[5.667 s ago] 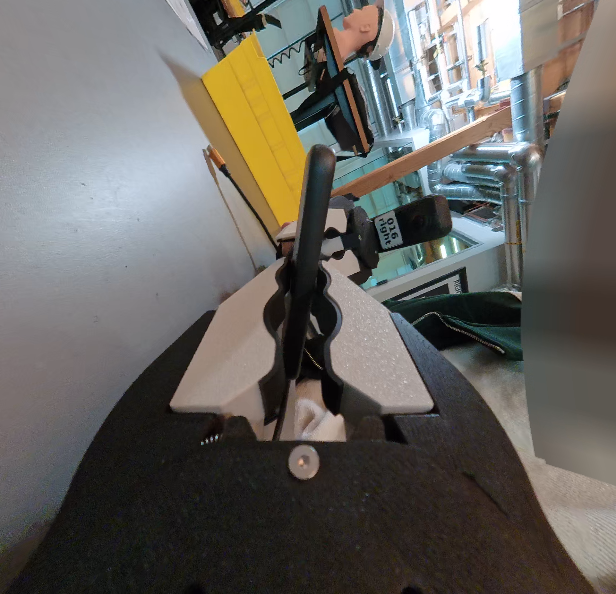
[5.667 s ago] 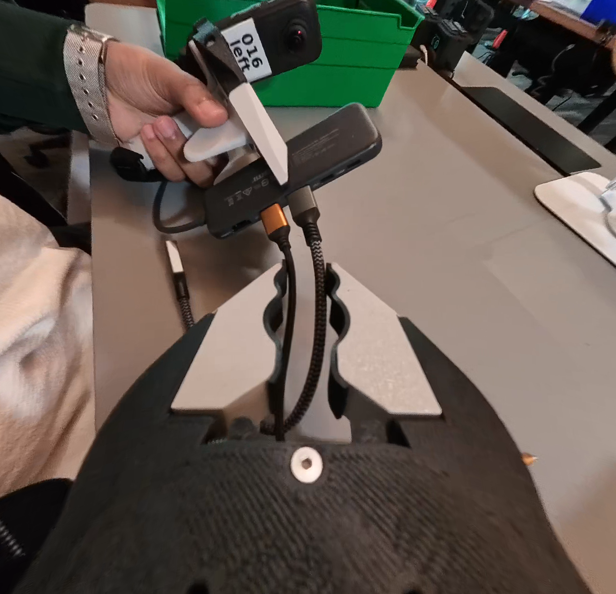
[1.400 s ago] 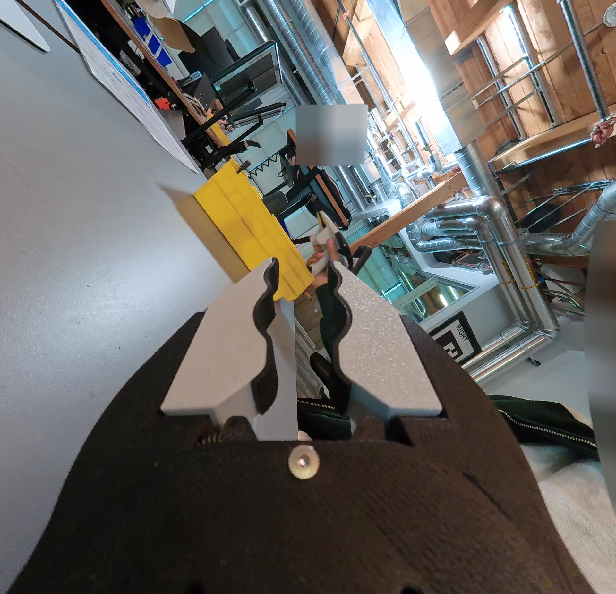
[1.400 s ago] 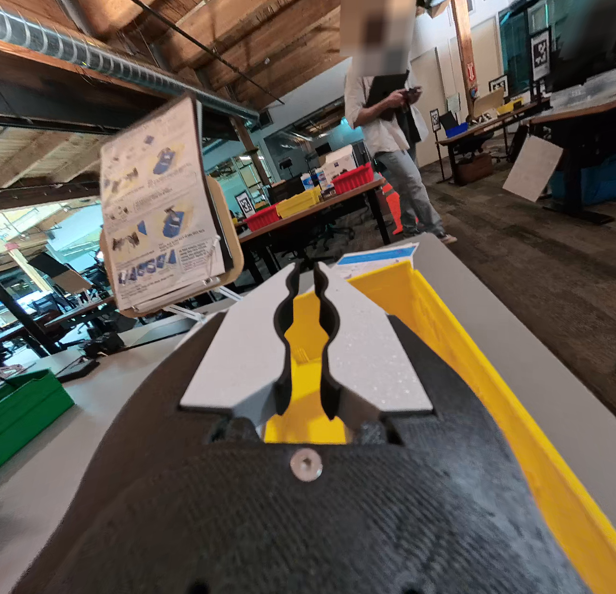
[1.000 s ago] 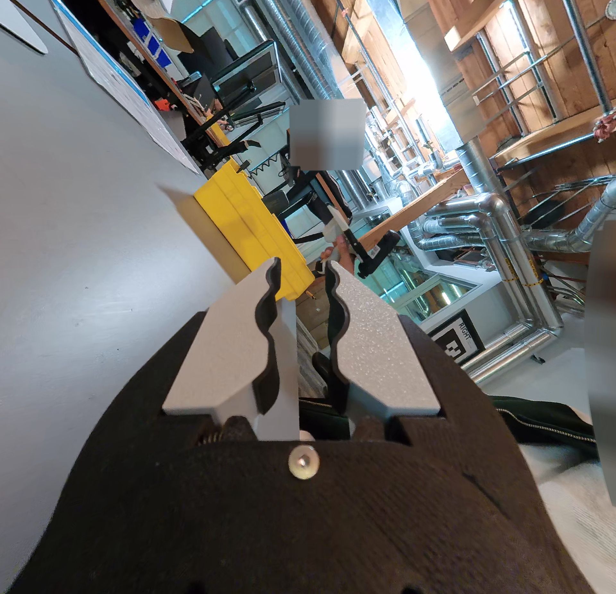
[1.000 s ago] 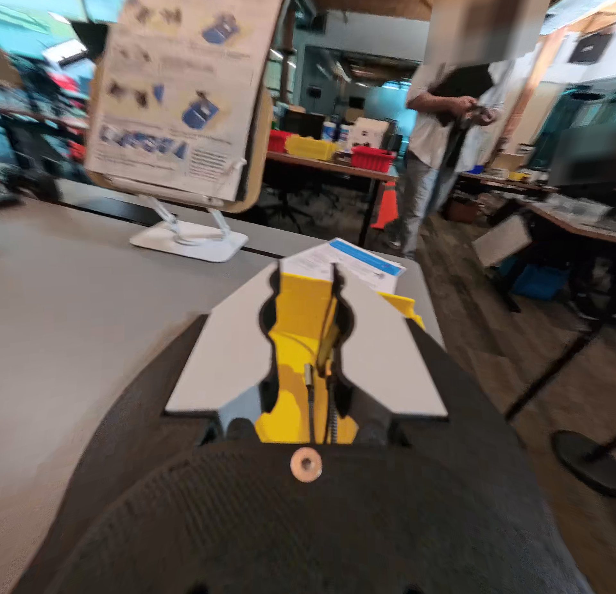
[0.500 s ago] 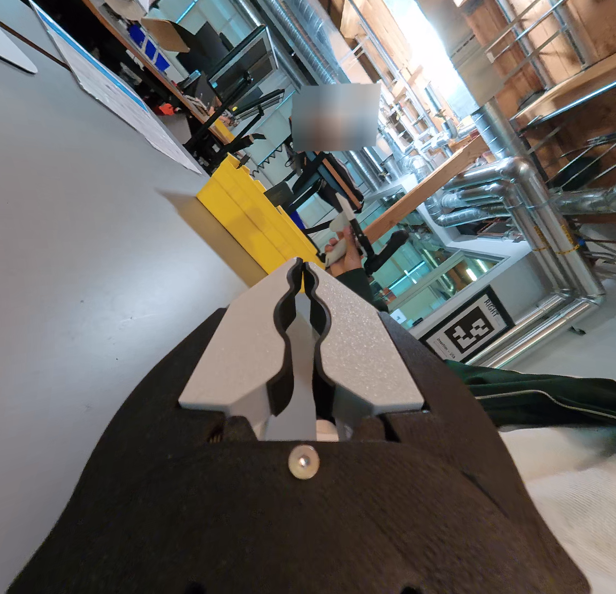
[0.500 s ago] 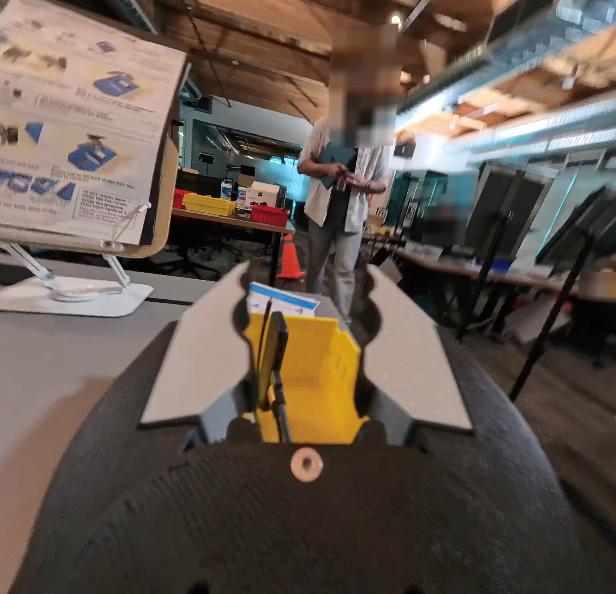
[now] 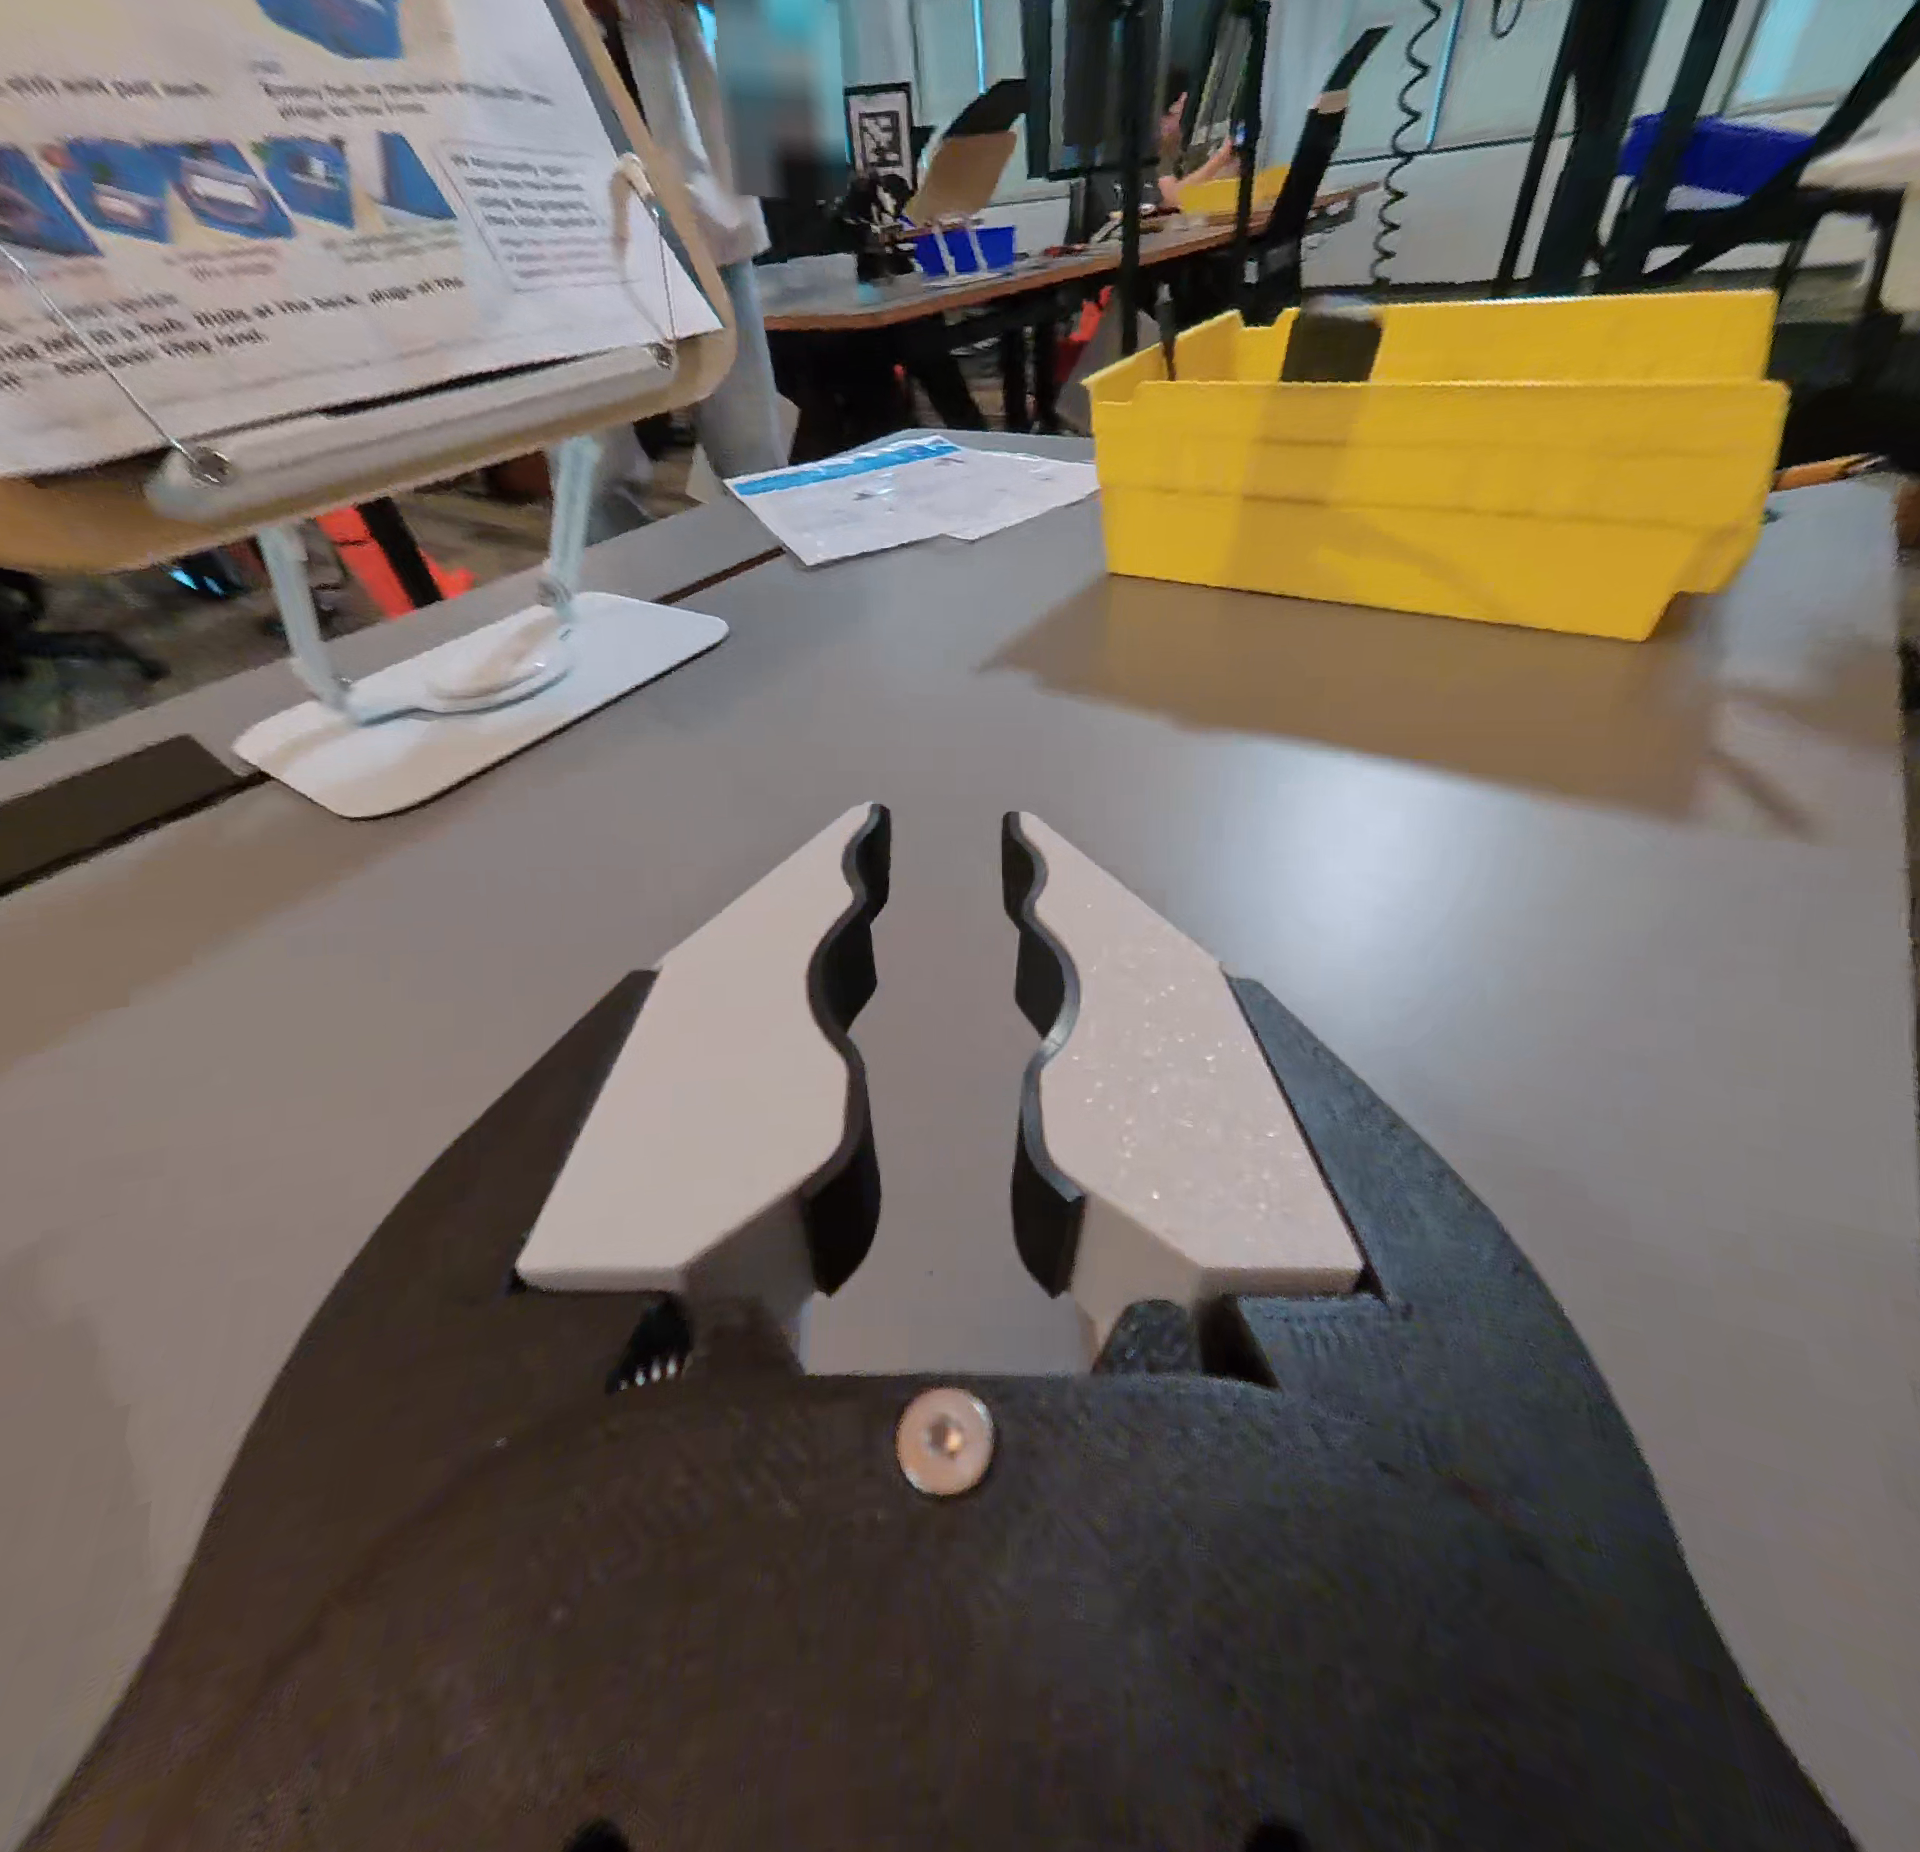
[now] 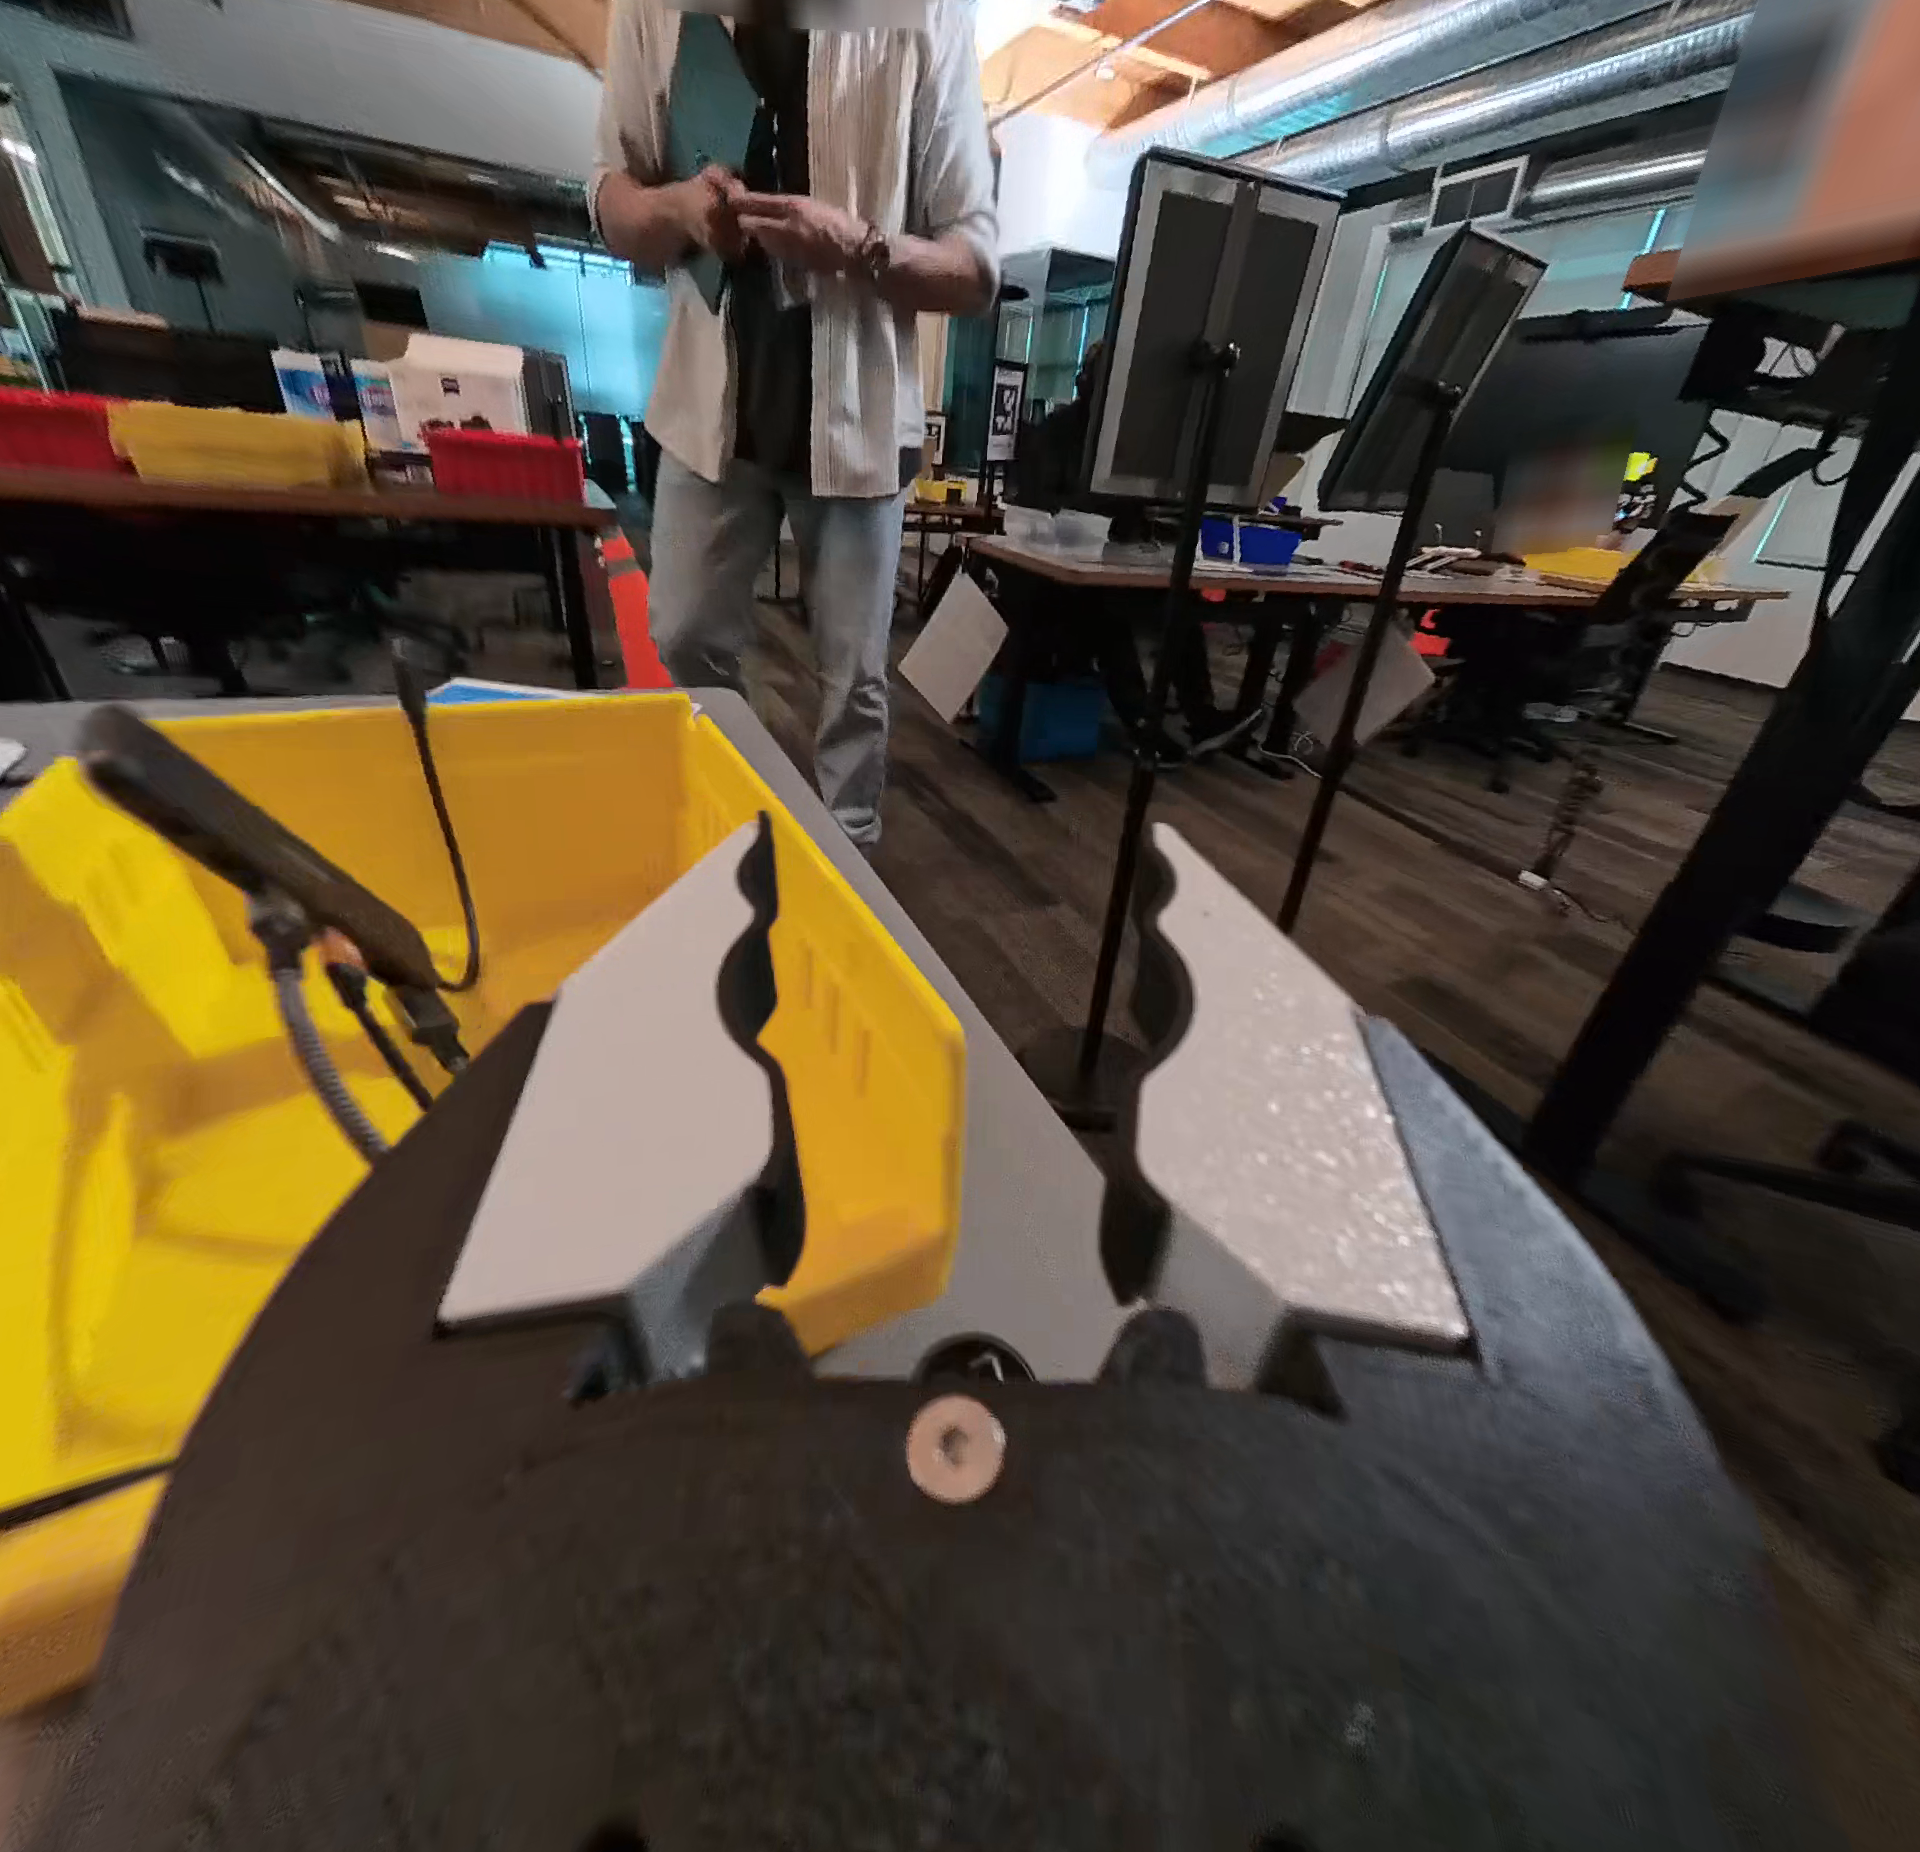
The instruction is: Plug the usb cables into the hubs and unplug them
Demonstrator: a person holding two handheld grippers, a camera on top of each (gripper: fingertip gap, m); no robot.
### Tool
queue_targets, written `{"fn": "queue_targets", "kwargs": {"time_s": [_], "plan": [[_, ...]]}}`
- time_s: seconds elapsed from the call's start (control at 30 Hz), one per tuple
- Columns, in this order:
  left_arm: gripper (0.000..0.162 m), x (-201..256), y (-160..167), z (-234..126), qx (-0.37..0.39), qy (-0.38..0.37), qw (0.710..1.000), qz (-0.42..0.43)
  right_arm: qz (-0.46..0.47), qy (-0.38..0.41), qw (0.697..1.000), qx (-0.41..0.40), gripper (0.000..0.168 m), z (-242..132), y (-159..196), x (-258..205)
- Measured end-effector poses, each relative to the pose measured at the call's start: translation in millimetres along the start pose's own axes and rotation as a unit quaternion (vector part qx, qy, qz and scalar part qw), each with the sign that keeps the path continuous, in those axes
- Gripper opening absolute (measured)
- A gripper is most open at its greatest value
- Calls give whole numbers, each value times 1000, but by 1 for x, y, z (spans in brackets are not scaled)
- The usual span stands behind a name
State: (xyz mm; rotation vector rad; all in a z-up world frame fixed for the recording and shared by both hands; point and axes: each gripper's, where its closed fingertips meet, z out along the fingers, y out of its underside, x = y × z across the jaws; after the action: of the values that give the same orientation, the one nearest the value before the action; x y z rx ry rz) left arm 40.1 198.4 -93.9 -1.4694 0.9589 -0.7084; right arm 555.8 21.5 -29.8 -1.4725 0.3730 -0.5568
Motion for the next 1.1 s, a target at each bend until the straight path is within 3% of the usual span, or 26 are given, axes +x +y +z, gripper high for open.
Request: {"fn": "queue_targets", "kwargs": {"time_s": [0.13, 0.27, 0.57, 0.7, 0.87, 1.1], "plan": [[17, 1, -2, 6, 6, 29, 998, -47, 39, -44, 998, -14, 75, -5, 14, 2], [16, 6, -1, 10, -2, 48, 997, -58, 114, -92, 986, -77, 69, 0, 45, 0], [15, 7, -3, 1, 9, 48, 997, -58, 41, -167, 959, -224, 64, 15, 106, -24], [15, 1, -2, -11, 13, 32, 997, -62, 81, -176, 951, -242, 73, 27, 109, -23], [15, -6, 1, -25, 11, 12, 998, -63, 140, -210, 940, -232, 71, 42, 98, -30], [14, -11, 4, -39, 9, -8, 998, -63, 88, -216, 938, -258, 68, 62, 101, -46]]}}
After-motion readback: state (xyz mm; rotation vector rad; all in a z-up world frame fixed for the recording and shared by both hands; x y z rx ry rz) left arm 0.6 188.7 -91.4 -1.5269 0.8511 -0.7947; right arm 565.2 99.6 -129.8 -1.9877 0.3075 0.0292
